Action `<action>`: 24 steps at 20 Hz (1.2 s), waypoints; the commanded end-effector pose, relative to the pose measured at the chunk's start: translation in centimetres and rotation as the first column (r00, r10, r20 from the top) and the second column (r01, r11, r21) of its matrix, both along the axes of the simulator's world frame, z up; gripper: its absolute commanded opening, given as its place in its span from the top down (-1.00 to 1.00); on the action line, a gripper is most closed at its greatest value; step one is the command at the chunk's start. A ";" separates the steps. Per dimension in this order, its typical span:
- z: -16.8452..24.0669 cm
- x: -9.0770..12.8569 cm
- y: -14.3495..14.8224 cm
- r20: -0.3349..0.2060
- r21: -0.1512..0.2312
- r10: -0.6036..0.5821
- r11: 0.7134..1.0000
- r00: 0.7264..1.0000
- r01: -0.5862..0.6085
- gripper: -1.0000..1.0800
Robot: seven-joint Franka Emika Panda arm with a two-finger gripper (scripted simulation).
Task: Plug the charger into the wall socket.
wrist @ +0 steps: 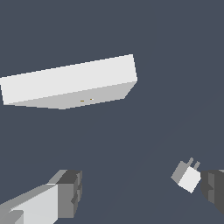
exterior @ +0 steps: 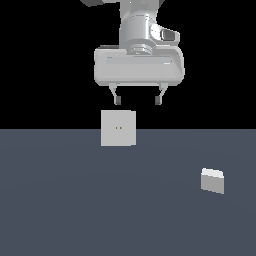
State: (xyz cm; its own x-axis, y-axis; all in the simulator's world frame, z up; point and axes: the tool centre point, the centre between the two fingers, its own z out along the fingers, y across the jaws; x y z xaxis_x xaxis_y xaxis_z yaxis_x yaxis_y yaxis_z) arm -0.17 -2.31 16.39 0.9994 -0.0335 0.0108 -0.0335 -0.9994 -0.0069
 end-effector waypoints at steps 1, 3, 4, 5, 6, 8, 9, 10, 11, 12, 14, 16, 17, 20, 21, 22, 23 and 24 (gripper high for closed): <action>0.0 0.0 0.0 0.000 0.000 0.000 1.000 1.000 0.000 -0.92; 0.0 0.0 -0.1 0.001 0.000 -0.002 1.000 1.000 0.002 -0.92; -0.1 -0.1 -0.1 0.002 -0.001 -0.005 1.000 1.000 0.005 -0.92; -0.2 -0.1 -0.2 0.004 -0.001 -0.009 1.000 1.000 0.009 -0.92; -0.3 -0.2 -0.4 0.006 -0.002 -0.014 1.000 1.000 0.014 -0.92; -0.5 -0.3 -0.7 0.012 -0.004 -0.028 1.000 1.000 0.028 -0.92; -0.6 -0.4 -0.9 0.015 -0.005 -0.037 0.999 0.999 0.037 -0.92; -0.8 -0.5 -1.2 0.020 -0.006 -0.047 0.999 0.999 0.047 -0.92; -1.0 -0.7 -1.4 0.024 -0.007 -0.058 0.998 0.998 0.058 -0.92; -1.2 -0.8 -1.7 0.029 -0.009 -0.070 0.998 0.997 0.070 -0.92; -1.7 -1.1 -2.4 0.041 -0.012 -0.097 0.995 0.994 0.098 -0.92; -2.3 -1.5 -3.2 0.055 -0.015 -0.129 0.991 0.990 0.130 -0.92; -2.6 -1.8 -3.6 0.062 -0.016 -0.146 0.989 0.987 0.147 -0.92; -3.6 -2.6 -5.0 0.088 -0.020 -0.204 0.978 0.975 0.206 -0.92; -4.0 -2.9 -5.5 0.098 -0.021 -0.225 0.973 0.970 0.228 -0.92; -4.4 -3.2 -6.0 0.107 -0.022 -0.246 0.968 0.963 0.249 -0.92; -4.8 -3.5 -6.5 0.117 -0.023 -0.266 0.962 0.957 0.270 -0.92; -5.2 -3.9 -6.9 0.126 -0.023 -0.286 0.956 0.950 0.292 -0.92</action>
State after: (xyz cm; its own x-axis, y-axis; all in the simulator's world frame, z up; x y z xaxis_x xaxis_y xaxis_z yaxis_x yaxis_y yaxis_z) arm -3.51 -8.52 11.76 0.9500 -0.2870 0.1229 -0.2906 -0.9568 0.0120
